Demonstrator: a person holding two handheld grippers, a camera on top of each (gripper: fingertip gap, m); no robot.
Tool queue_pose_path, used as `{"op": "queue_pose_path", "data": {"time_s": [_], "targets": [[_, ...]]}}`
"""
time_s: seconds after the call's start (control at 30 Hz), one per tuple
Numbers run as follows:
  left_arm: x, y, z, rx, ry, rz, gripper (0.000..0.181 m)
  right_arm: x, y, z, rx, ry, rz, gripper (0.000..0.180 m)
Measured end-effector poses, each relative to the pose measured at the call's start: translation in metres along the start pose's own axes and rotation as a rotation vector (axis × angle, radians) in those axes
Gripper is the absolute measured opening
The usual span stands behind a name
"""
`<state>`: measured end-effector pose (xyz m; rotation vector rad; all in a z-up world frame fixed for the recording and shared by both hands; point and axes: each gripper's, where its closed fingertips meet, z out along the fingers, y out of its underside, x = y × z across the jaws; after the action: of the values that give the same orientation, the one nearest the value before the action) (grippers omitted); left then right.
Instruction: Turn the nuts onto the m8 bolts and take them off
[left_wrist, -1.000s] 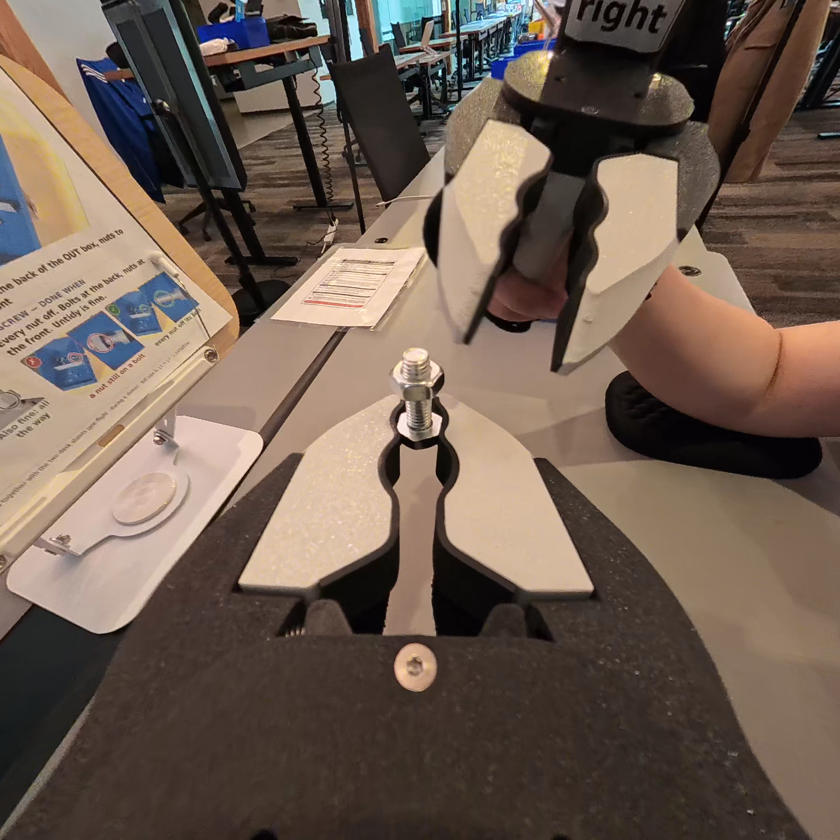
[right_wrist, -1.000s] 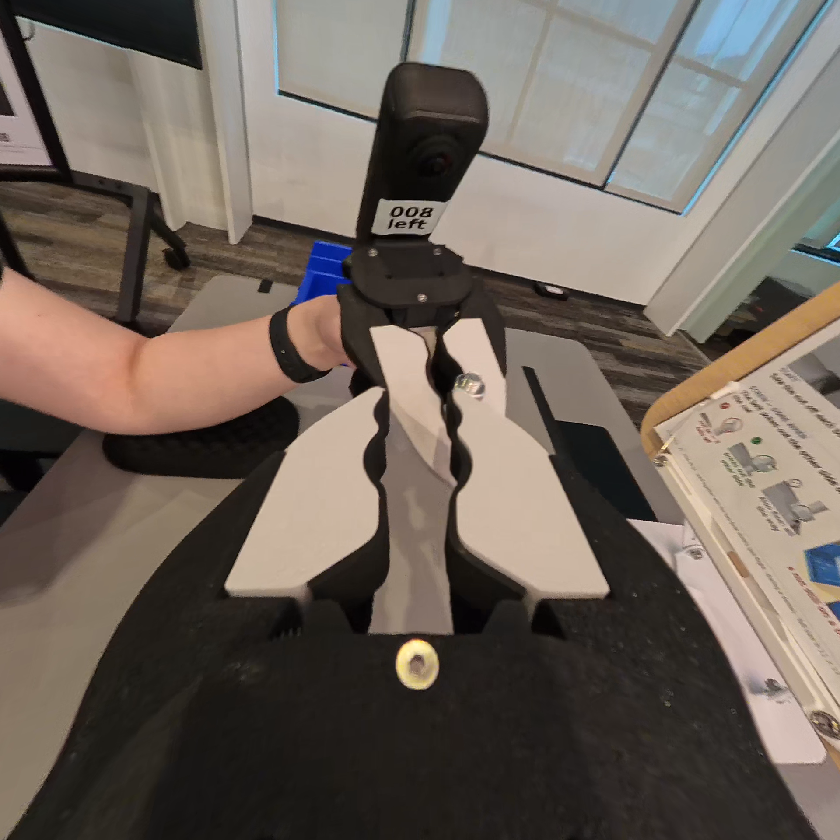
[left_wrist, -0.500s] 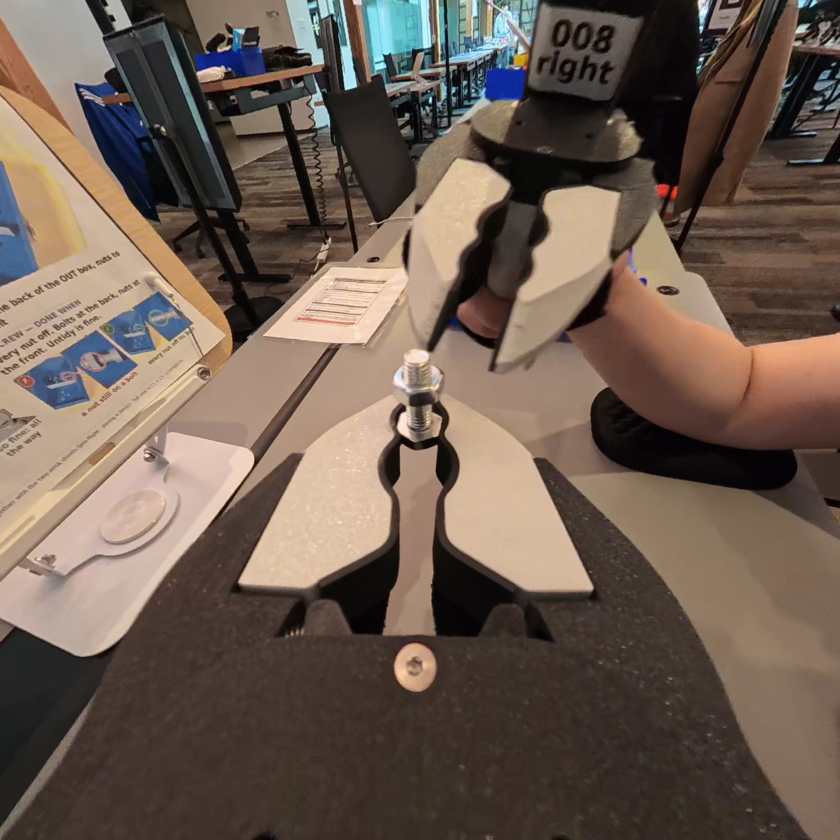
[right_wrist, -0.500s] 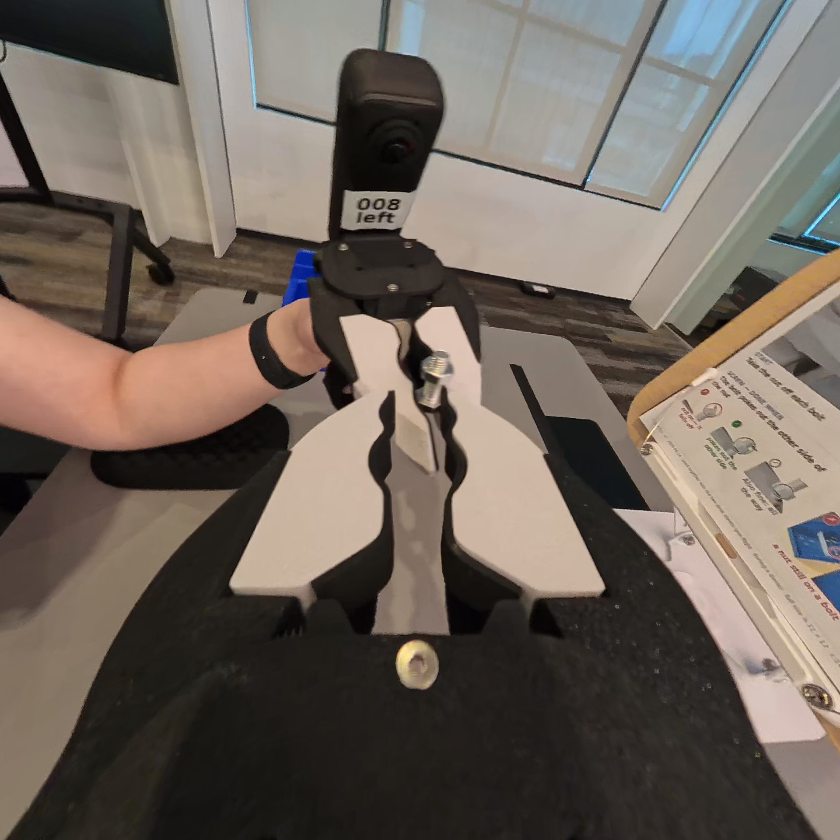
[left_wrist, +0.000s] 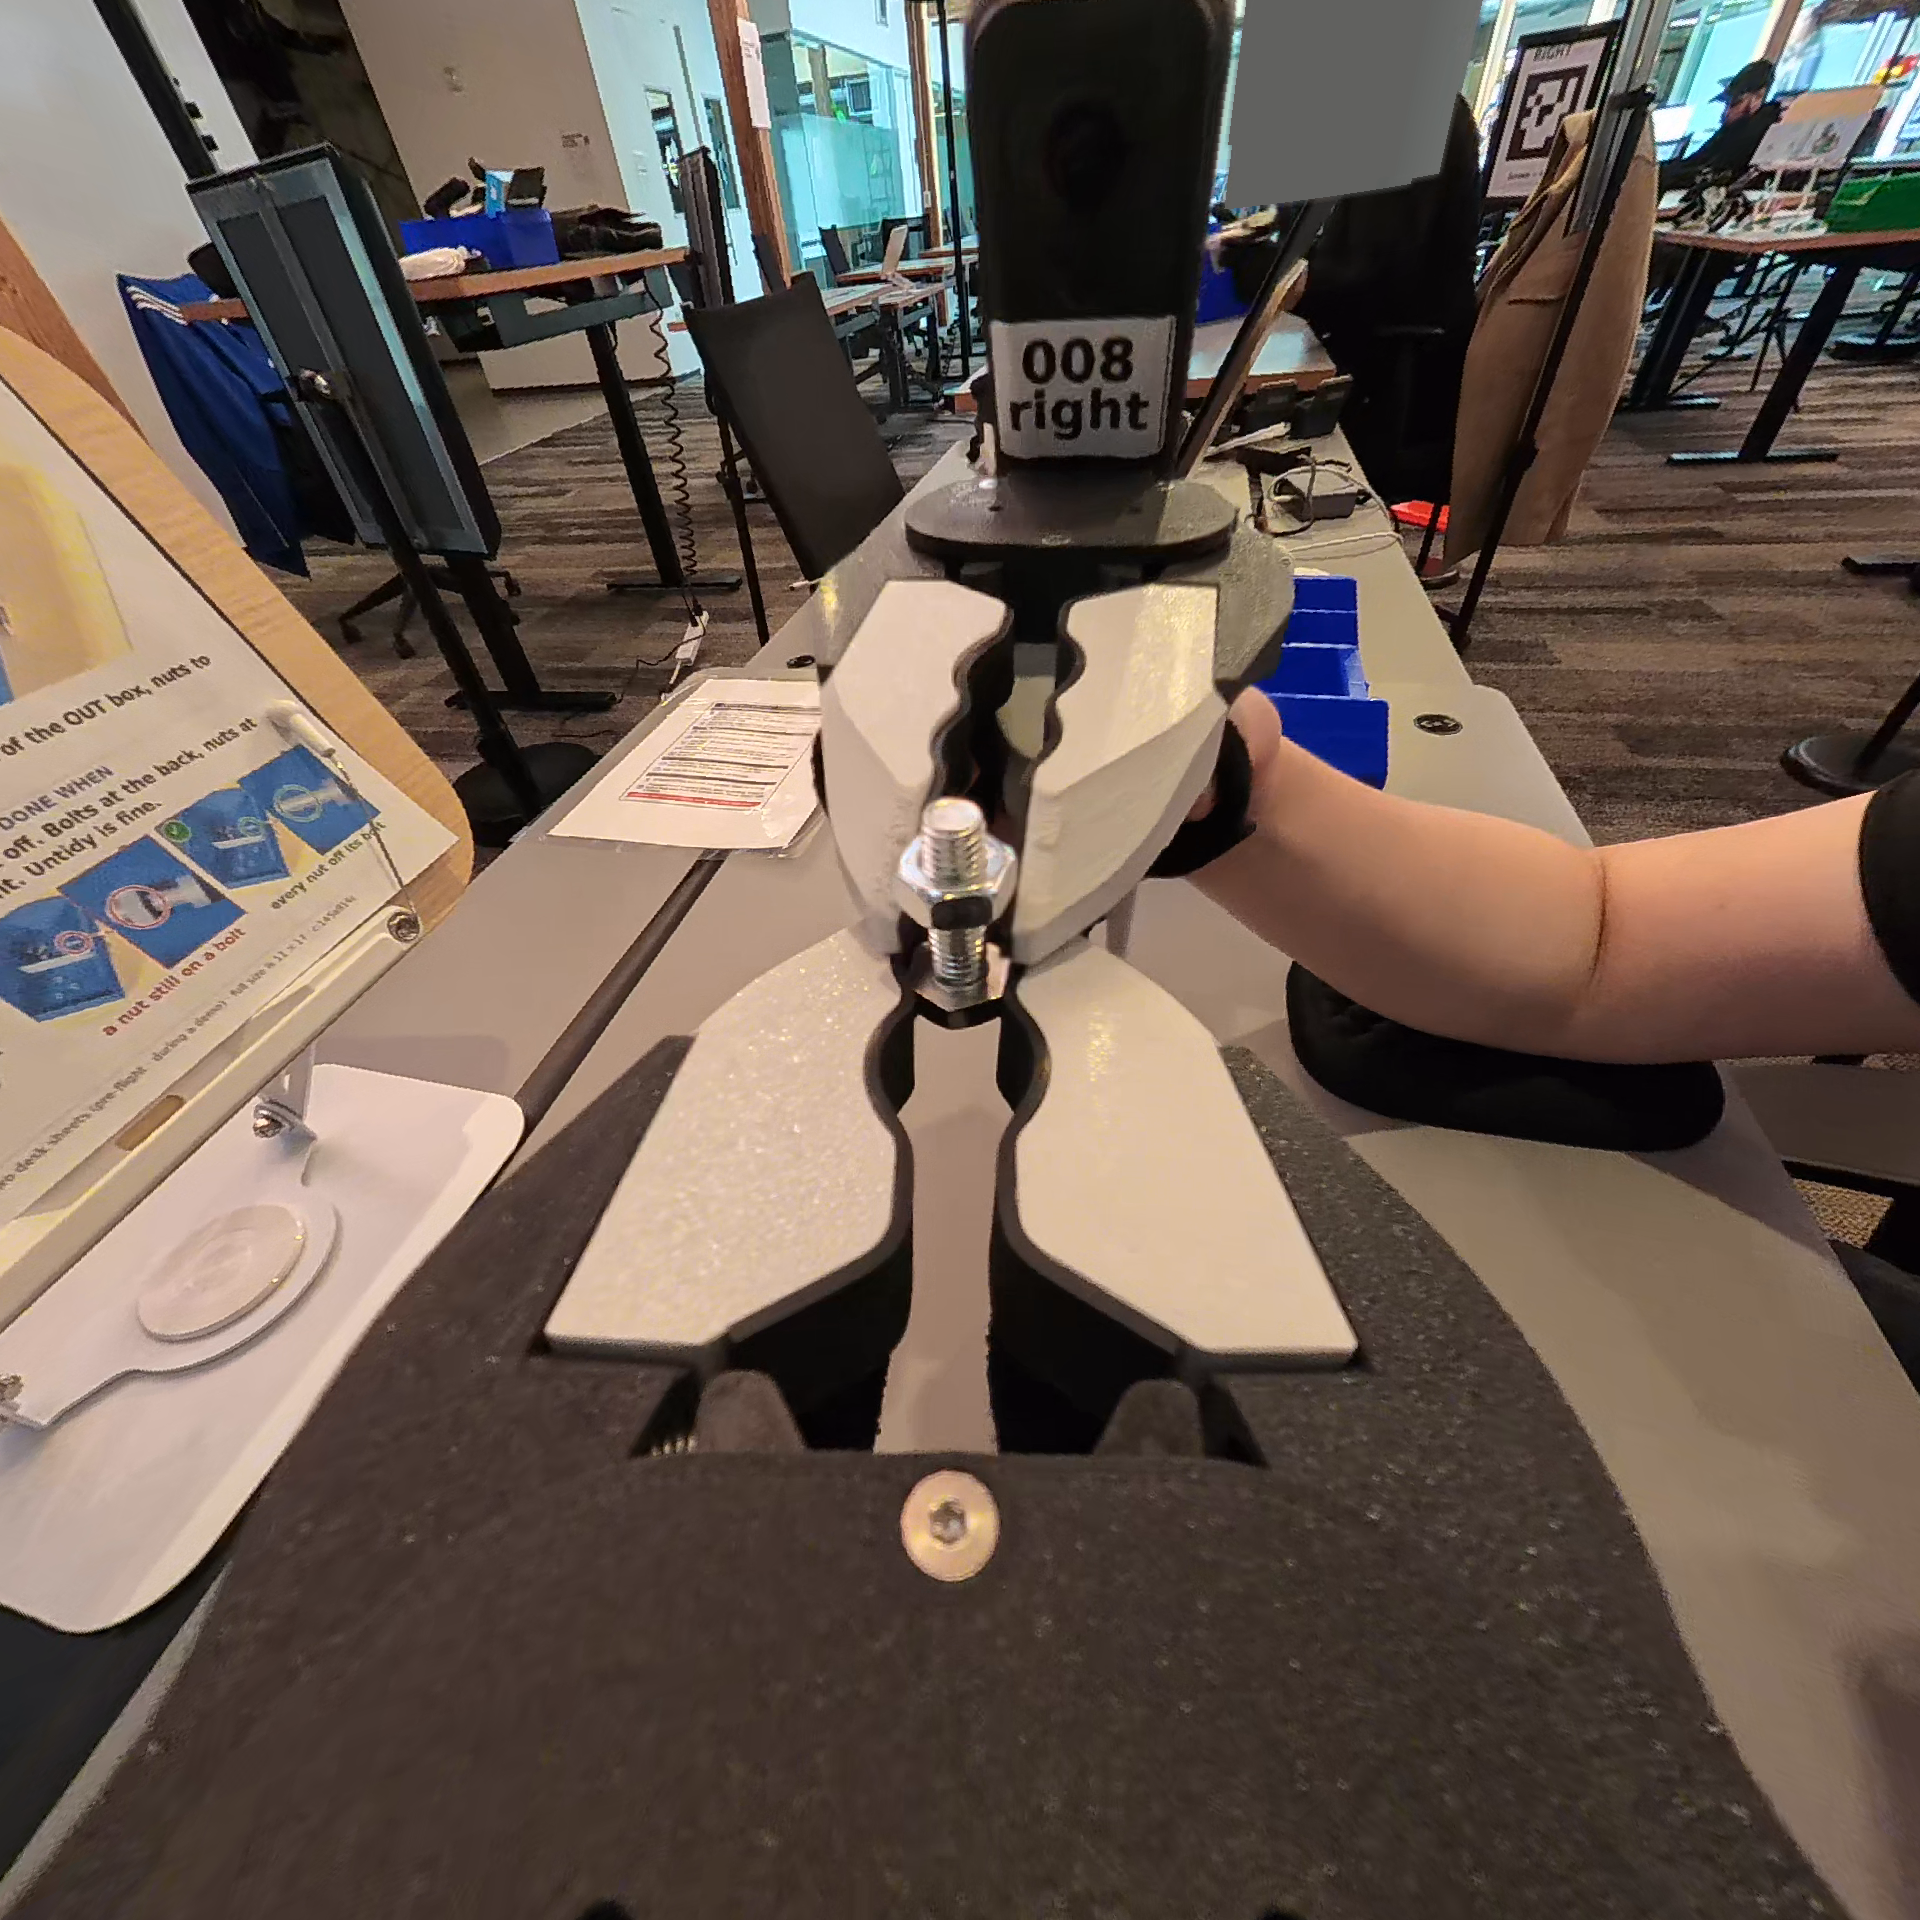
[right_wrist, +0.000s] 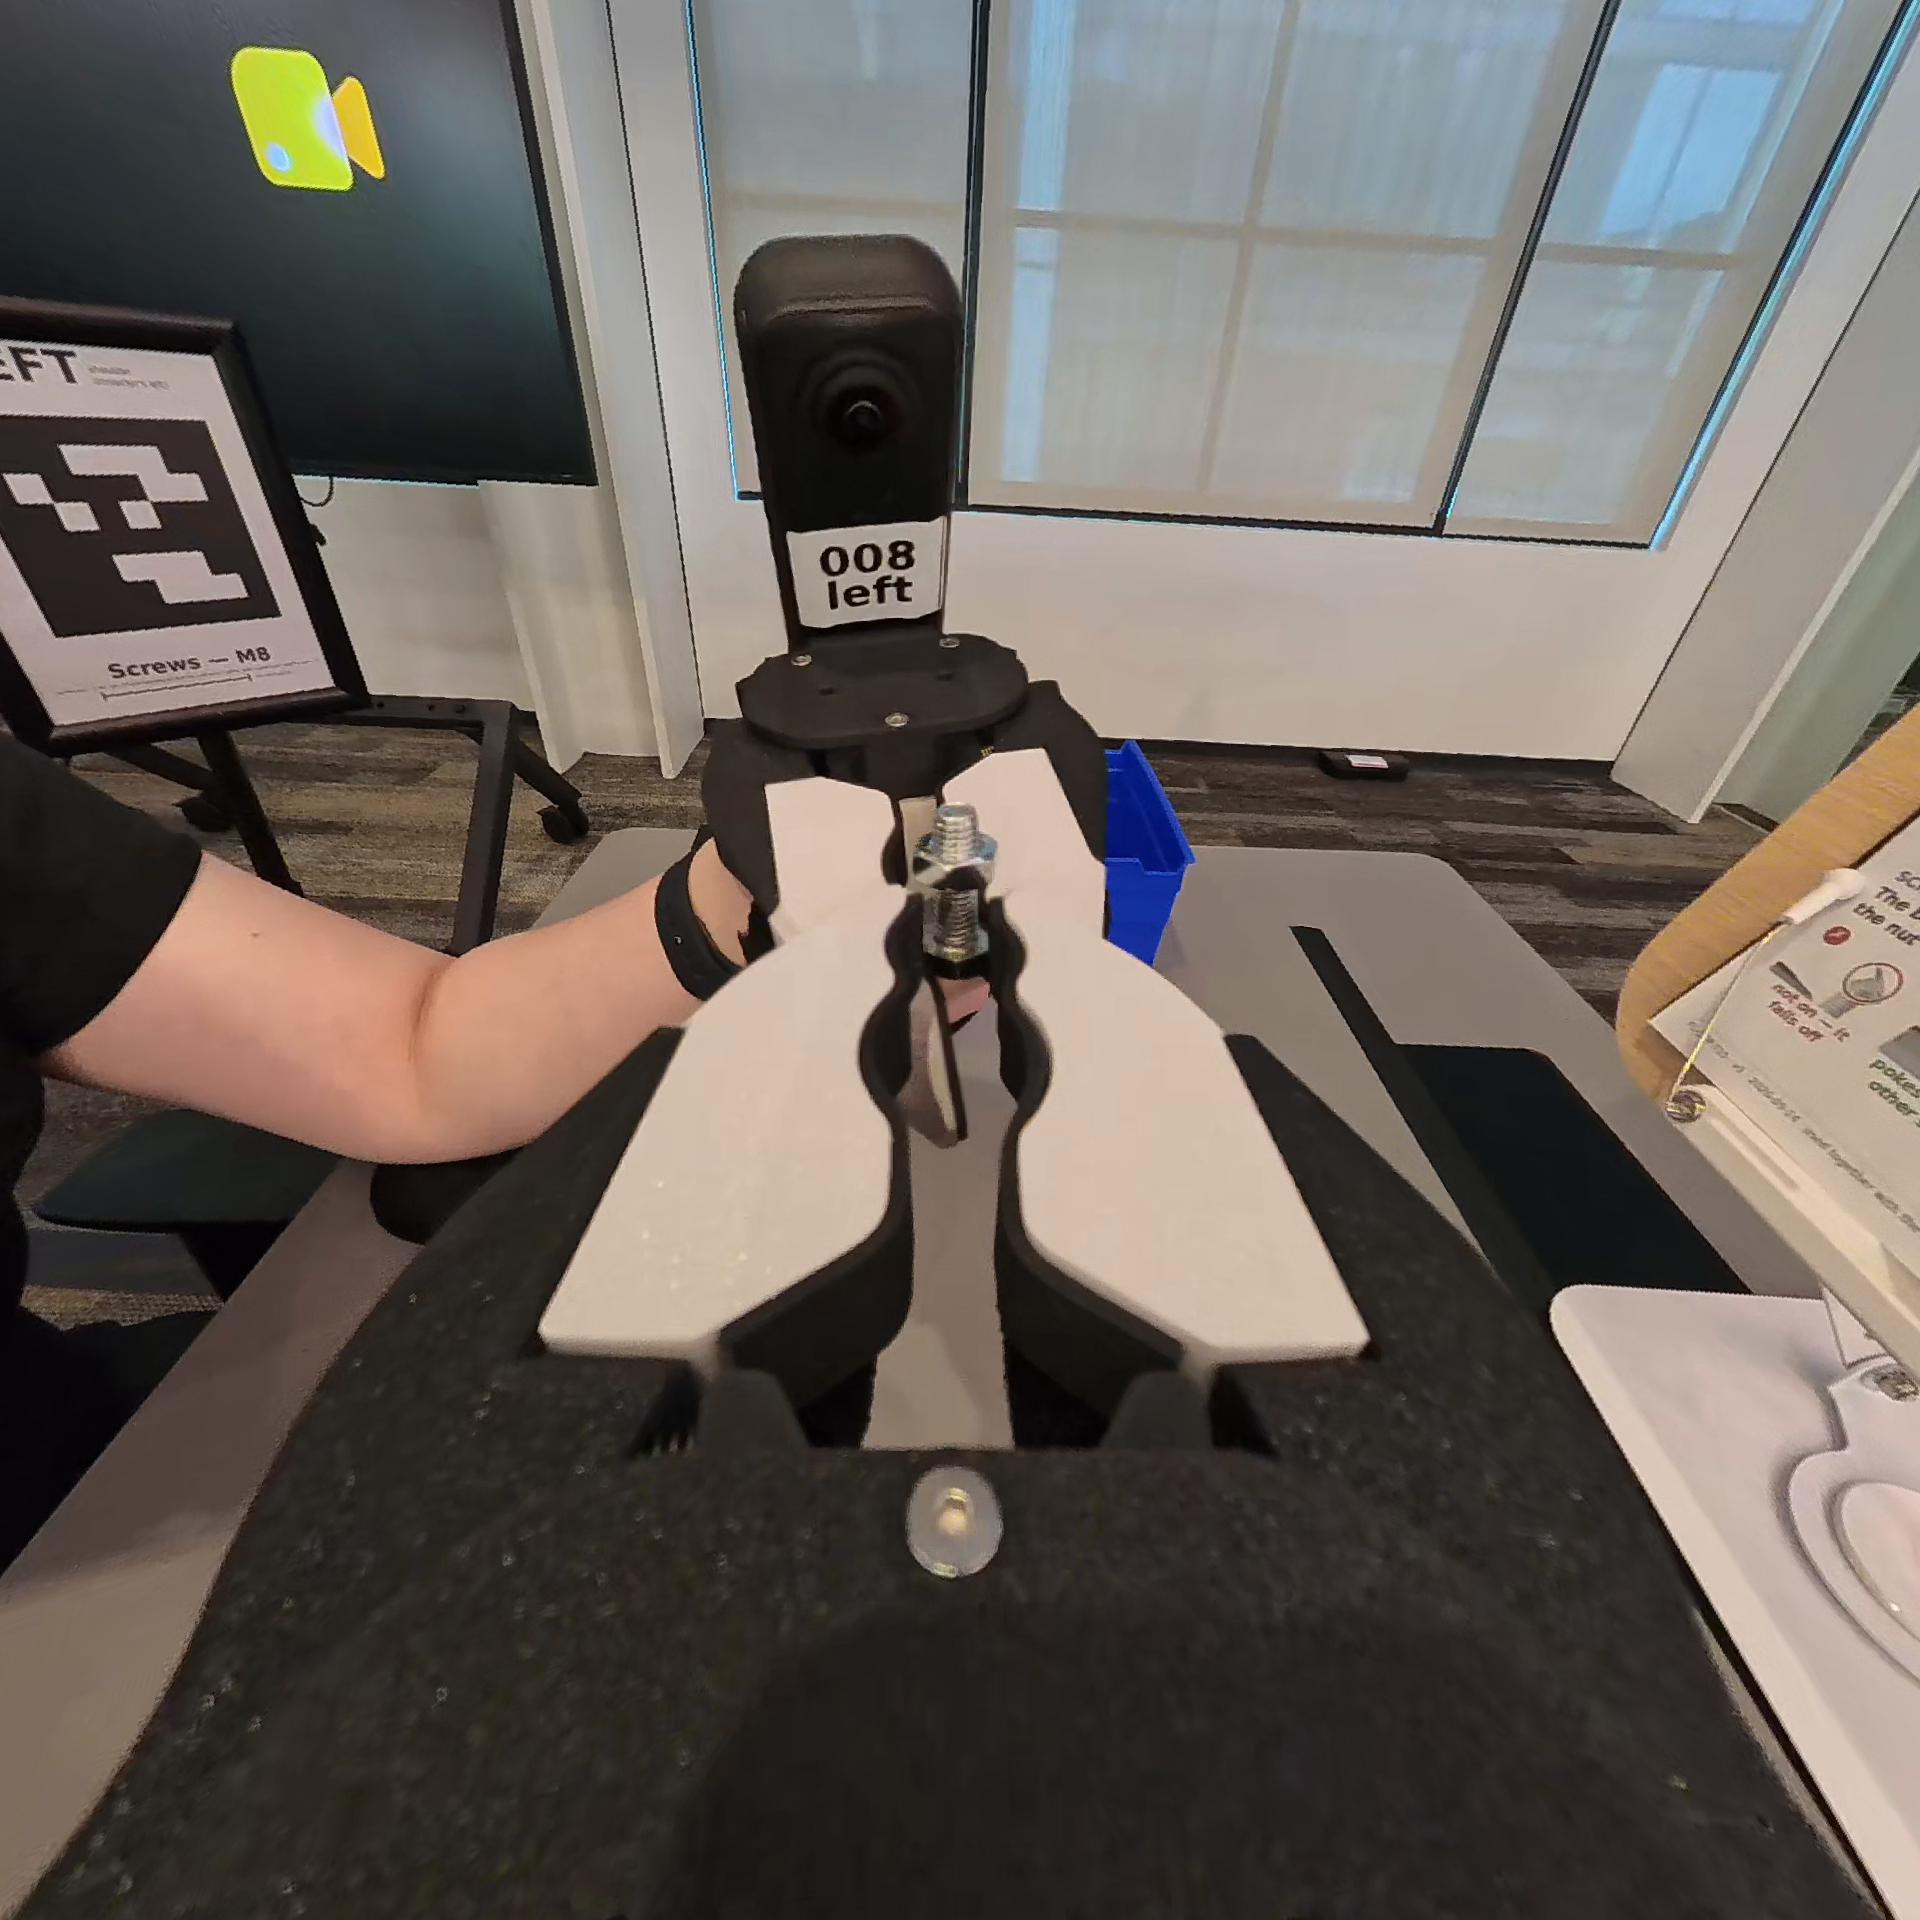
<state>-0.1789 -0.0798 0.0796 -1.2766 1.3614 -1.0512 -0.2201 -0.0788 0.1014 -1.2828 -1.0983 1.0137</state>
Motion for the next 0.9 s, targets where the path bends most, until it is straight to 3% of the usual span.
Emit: {"op": "queue_pose_path", "data": {"time_s": [0.47, 0.6, 0.73, 0.9], "targets": [[0.002, -0.002, 0.001, 0.014, 0.009, -0.006, 0.011, -0.001, -0.002, 0.003, 0.047, -0.010, -0.006, 0.007], [0.000, 0.001, 0.001, 0.004, -0.010, -0.002, 0.027, 0.003, -0.003, 0.000, 0.057, 0.005, 0.005, 0.007], [-0.001, 0.008, 0.004, -0.038, -0.027, 0.015, 0.037, 0.004, -0.010, -0.010, 0.071, 0.019, 0.003, 0.007], [-0.009, 0.014, -0.001, -0.092, -0.095, 0.052, 0.032, -0.002, -0.039, -0.041, 0.067, 0.110, -0.051, 0.007]]}}
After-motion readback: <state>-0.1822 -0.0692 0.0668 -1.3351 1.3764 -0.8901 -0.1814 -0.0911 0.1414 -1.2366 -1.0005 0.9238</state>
